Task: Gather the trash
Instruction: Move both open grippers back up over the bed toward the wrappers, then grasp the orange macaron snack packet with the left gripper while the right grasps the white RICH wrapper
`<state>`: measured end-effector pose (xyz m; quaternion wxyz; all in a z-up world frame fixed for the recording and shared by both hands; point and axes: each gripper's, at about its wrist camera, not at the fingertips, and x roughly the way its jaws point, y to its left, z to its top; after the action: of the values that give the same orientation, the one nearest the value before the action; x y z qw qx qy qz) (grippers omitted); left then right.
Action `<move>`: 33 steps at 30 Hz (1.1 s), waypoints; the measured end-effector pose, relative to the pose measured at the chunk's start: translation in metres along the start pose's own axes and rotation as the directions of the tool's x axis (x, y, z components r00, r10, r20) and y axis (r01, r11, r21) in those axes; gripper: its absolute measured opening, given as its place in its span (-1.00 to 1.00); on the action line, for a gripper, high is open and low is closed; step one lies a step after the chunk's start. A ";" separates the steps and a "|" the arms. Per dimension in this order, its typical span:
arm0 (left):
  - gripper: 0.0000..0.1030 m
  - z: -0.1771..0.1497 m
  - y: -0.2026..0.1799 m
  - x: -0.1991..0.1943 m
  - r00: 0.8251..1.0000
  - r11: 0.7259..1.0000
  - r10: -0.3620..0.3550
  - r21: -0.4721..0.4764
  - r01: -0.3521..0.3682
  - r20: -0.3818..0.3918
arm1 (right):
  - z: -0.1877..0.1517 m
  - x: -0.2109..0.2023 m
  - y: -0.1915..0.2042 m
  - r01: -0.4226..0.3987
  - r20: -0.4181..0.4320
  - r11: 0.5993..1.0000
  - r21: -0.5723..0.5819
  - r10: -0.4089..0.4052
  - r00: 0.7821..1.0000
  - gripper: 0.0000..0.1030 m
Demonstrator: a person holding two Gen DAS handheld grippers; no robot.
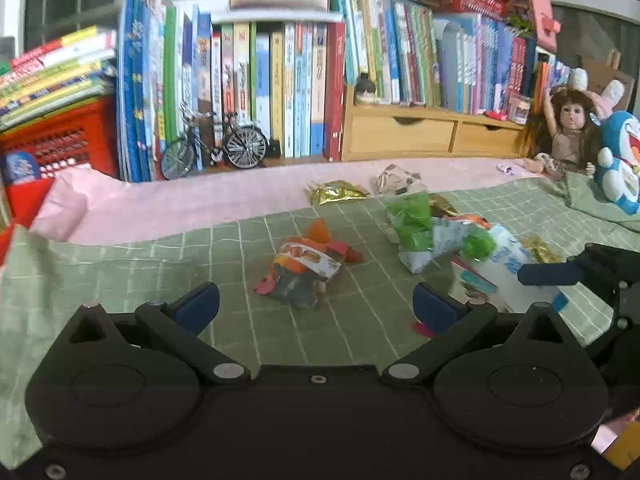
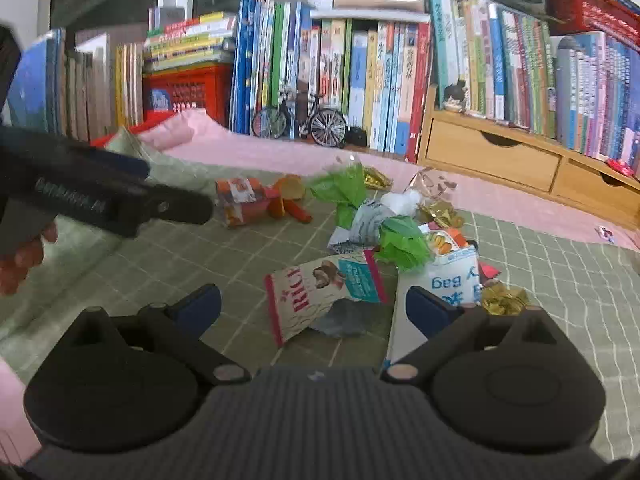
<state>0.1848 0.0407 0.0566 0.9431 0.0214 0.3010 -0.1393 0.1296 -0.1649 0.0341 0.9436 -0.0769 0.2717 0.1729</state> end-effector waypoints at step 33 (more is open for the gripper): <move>-0.01 0.010 0.037 0.056 1.000 0.993 -0.026 -0.117 0.026 -0.002 | 0.000 0.024 -0.011 -0.084 0.003 0.996 0.009 0.084 0.996 0.21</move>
<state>0.2441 0.0615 0.0307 0.9404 -0.0377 0.3104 -0.1335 0.1529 -0.1687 0.0213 0.9362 -0.0610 0.2741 0.2115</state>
